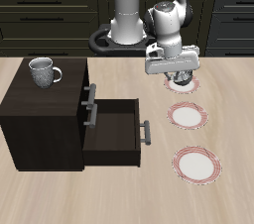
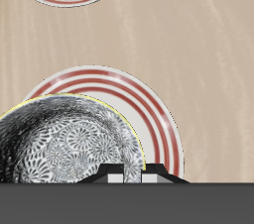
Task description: Place the bowl on the nearest plate relative to the robot
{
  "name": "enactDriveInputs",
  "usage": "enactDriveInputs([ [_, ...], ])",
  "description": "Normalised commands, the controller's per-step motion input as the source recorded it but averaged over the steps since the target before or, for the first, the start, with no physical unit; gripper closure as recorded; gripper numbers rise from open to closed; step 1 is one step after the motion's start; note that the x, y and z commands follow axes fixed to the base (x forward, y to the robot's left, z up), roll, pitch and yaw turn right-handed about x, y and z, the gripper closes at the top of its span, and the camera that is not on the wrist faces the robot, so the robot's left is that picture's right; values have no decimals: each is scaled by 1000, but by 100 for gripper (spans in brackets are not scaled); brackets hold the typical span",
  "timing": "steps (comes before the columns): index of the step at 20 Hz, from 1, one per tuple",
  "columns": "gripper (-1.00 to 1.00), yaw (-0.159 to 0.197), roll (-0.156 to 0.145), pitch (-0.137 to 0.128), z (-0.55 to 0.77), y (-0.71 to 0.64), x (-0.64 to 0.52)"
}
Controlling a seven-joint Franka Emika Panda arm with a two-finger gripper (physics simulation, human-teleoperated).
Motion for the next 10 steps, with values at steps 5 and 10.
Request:
enactDriveInputs([
  [5,-100,6,9,4,93,-64,-7],
  [10,-100,5,10,-14,113,-32,16],
])
